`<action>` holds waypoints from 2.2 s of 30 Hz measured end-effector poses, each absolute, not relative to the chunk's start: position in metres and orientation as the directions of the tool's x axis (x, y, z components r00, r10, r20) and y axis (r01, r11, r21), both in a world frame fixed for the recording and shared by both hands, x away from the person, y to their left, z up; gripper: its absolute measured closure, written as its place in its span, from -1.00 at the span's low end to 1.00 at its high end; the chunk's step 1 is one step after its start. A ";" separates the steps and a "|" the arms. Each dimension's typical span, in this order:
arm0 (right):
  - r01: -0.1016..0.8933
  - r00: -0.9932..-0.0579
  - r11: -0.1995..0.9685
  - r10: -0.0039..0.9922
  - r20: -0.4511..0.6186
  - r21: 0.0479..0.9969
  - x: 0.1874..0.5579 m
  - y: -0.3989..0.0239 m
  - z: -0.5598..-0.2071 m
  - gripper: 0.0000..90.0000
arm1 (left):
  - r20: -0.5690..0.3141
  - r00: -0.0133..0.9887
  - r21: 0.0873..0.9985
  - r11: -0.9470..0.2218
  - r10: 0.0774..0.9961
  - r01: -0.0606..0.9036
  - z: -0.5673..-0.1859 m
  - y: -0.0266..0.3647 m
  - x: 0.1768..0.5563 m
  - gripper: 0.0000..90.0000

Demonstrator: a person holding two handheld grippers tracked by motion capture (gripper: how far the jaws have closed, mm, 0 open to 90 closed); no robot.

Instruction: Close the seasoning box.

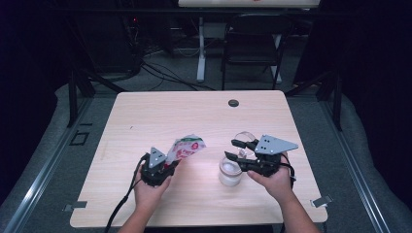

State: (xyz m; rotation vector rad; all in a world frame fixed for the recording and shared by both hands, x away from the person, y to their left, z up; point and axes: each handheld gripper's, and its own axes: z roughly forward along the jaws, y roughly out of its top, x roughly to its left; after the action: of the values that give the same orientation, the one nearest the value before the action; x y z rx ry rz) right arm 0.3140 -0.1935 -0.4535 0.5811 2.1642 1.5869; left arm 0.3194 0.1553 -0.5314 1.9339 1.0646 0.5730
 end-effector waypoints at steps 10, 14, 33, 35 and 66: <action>0.101 -0.827 0.282 0.557 -0.077 0.954 0.314 -0.196 -0.454 0.21 | 0.020 0.423 0.822 -0.256 0.906 0.509 -0.537 0.211 0.317 0.59; 0.104 -0.828 0.274 0.557 -0.070 0.956 0.313 -0.197 -0.454 0.20 | 0.062 0.378 0.813 -0.267 0.924 0.518 -0.540 0.225 0.315 0.60; 0.138 -0.781 0.244 0.623 -0.046 0.960 0.307 -0.211 -0.458 0.15 | 0.083 0.150 0.811 -0.154 0.985 0.564 -0.554 0.267 0.322 0.59; 0.139 -0.777 0.247 0.627 -0.049 0.959 0.307 -0.211 -0.458 0.14 | 0.099 0.134 0.807 -0.158 0.986 0.569 -0.555 0.268 0.323 0.59; 0.149 -0.758 0.234 0.651 -0.042 0.961 0.306 -0.213 -0.460 0.15 | 0.084 0.154 0.811 -0.157 0.984 0.563 -0.563 0.266 0.319 -0.04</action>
State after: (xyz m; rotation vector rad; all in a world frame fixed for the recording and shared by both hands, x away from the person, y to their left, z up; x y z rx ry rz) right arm 0.3059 -0.2130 -0.4598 0.7327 2.0765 1.5418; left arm 0.3189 0.2657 -0.5631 1.8040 1.4768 0.8544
